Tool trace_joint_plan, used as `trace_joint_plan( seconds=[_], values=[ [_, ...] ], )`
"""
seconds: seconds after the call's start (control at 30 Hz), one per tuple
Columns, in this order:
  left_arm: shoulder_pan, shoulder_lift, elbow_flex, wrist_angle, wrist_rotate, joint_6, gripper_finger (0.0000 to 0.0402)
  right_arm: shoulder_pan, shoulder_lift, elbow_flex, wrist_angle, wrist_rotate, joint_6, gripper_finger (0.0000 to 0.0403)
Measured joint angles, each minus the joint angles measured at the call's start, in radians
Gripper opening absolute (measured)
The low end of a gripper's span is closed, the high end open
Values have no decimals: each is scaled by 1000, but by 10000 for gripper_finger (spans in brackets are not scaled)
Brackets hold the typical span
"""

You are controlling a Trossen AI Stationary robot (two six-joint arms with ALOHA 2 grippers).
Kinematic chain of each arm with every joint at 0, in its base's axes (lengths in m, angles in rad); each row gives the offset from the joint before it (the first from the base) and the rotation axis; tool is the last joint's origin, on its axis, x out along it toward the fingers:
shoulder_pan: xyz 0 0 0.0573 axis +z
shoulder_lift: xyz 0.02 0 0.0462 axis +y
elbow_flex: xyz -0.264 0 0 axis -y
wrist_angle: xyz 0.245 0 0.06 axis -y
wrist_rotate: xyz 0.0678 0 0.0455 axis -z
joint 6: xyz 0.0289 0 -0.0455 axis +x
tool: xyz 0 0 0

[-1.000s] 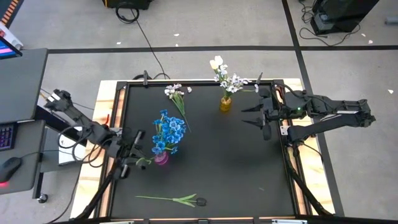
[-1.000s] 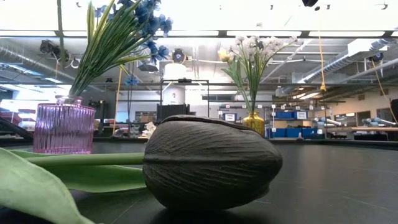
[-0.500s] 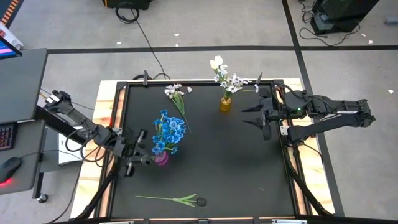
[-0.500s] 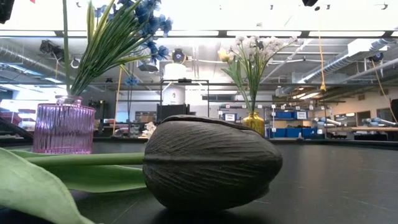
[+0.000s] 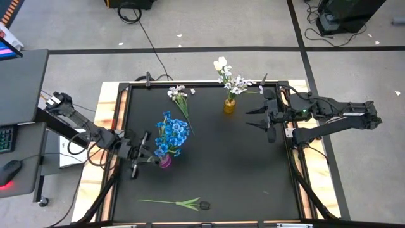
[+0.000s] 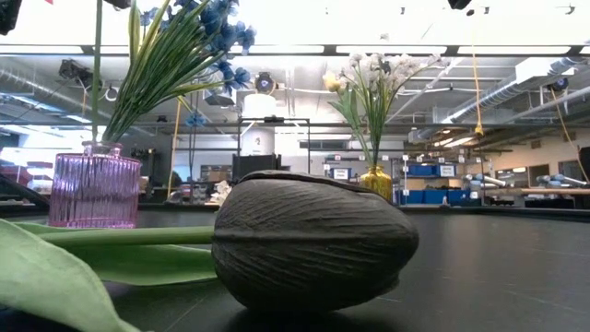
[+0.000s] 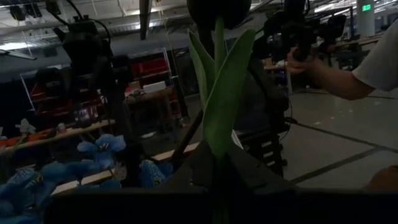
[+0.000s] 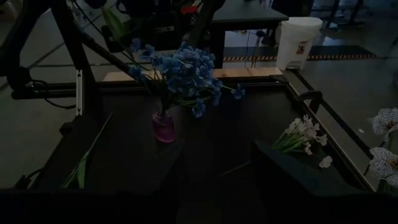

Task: Sort flowers into vase by color
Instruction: Put the right black tulip into the violet vase

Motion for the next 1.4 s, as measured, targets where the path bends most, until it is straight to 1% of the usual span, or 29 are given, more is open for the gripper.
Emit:
trace_joint_plan(
  seconds=[0.63, 0.77, 0.87, 0.97, 1.17, 1.27, 1.4],
  values=[
    [0, 0, 0, -48, -1, -12, 23, 0, 0, 0, 0, 0, 11, 190],
    [0, 0, 0, -47, -40, -25, 26, 0, 0, 0, 0, 0, 26, 190],
    [0, 0, 0, -46, -88, -39, 40, 0, 0, 0, -1, 0, 30, 190],
    [0, -1, 0, -46, -124, -51, 65, 0, 0, 0, -1, -2, 30, 190],
    [0, -1, 0, -52, -129, -56, 117, 0, 0, 0, -15, -3, 30, 190],
    [0, -1, 0, -55, -130, -58, 132, 0, 0, 0, -25, -3, 30, 190],
    [0, -3, 0, -67, -155, -66, 142, 0, 0, 0, -38, -3, 30, 190]
  ],
)
